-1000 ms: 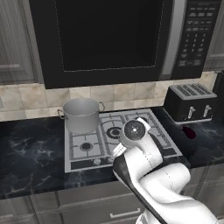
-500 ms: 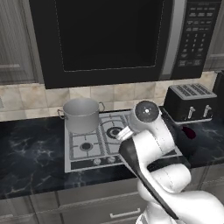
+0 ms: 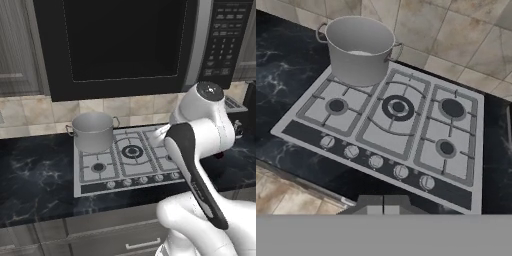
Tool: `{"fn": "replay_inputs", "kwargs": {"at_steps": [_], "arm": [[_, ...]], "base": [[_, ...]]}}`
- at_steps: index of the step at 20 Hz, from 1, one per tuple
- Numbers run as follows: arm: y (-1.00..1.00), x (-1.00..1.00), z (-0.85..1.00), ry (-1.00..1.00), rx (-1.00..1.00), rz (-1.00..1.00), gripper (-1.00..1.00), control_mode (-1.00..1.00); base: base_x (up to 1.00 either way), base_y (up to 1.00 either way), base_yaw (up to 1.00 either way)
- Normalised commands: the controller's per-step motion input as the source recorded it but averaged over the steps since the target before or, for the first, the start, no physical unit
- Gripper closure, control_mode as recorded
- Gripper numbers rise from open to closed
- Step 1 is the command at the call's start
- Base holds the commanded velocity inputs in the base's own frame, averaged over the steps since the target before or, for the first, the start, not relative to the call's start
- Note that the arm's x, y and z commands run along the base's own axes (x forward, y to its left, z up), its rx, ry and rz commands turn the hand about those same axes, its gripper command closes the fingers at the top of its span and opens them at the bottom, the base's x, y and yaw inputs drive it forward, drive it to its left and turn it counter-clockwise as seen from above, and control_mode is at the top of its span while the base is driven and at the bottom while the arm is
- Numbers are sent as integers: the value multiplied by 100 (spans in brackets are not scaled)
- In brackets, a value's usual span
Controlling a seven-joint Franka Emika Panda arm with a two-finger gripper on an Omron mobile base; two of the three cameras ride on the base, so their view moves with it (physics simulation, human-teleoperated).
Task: Turn on the burner for the pot on the stove. Wait thirty seconds for the pot to heat up. Then add the eggplant to the pot.
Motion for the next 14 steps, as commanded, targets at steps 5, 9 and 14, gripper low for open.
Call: {"fn": "replay_inputs", "kwargs": {"at_steps": [5,9,14], "arm": [[-5,-14,0,0,0,0,100,-100],[-2,-10,0,0,0,0,100,-100],[0,-6,0,0,0,0,100,-100]], "base": [[0,0,0],[0,0,0],[0,0,0]]}}
